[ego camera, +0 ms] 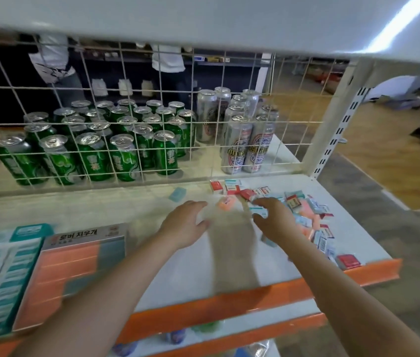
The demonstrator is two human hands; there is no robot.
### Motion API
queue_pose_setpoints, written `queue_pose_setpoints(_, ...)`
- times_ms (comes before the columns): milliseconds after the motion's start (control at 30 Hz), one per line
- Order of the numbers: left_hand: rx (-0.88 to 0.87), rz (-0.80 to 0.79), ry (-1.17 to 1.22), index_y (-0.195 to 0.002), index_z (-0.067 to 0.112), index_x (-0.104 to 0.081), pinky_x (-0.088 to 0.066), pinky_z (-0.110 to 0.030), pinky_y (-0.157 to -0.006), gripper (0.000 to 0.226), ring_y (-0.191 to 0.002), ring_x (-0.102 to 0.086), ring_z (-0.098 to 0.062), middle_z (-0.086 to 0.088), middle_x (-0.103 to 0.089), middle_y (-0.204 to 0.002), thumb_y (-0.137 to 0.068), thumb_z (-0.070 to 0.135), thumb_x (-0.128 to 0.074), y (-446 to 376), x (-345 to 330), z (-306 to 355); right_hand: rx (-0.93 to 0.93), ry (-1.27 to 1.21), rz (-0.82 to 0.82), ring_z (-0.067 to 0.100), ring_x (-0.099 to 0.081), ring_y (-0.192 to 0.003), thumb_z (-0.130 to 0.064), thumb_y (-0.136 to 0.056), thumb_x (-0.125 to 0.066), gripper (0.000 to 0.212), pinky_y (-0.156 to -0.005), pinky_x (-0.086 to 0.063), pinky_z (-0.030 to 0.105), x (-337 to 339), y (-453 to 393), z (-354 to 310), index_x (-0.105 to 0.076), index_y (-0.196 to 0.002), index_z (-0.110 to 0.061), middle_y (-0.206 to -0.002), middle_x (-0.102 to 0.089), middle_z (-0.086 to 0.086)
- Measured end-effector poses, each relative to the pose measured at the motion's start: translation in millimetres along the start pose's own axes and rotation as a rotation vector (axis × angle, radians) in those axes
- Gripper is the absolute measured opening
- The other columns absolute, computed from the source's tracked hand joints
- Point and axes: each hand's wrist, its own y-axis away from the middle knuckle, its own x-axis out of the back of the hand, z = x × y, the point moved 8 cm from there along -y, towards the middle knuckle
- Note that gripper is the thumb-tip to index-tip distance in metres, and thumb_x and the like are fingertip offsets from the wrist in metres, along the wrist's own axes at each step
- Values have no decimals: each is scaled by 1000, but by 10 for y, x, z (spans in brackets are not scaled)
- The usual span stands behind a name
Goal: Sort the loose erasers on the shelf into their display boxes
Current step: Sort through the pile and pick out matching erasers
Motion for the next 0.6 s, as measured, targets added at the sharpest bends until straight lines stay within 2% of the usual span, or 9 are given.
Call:
queue_pose_setpoints(133,-1,-67,-163,-149,16,-16,-13,-30,-115,69,-144,-13,-20,-2,-14,-156,-93,45,-45,-256,-101,37,16,85,-53,24,-49,-120,-18,-88,-56,44,-95,-39,28,-32,-273,25,-49,-131,-14,-136,-49,7)
queue_pose_setpoints(233,33,-143,-251,-149,18,-6,-6,-36,-116,77,-145,-2,-21,-2,-1,-158,-91,55,-39,-448,-192,38,35,108,-54,25,-49,-117,-17,-88,-53,41,-93,-40,29,-33,-453,7,-51,-128,-12,-132,-50,8)
queue_pose_setpoints(300,42,-178,-256,-149,17,-3,-3,-38,-116,81,-145,3,-21,-2,3,-158,-89,60,-38,-554,-224,65,40,126,-57,26,-51,-115,-19,-89,-51,37,-90,-41,29,-53,-555,2,-53,-126,-11,-128,-52,10)
queue_pose_setpoints(400,52,-208,-225,-149,19,0,-1,-39,-118,86,-145,6,-20,0,7,-158,-87,63,-39,-692,-257,107,25,145,-49,30,-55,-104,-29,-89,-53,26,-75,-40,29,-117,-701,55,-60,-105,-9,-109,-57,12)
queue_pose_setpoints(500,35,-220,-207,-149,22,-1,0,-39,-119,84,-145,8,-18,3,8,-157,-87,62,-40,-816,-307,149,13,196,-37,31,-56,-94,-35,-89,-51,28,-69,-39,30,-171,-795,101,-60,-92,-8,-93,-55,11)
queue_pose_setpoints(600,-1,-236,-214,-150,22,-2,0,-37,-119,84,-145,8,-17,5,6,-158,-87,60,-43,-939,-382,215,20,225,-26,31,-55,-90,-38,-91,-48,33,-67,-37,30,-171,-830,114,-61,-86,-7,-85,-48,9)
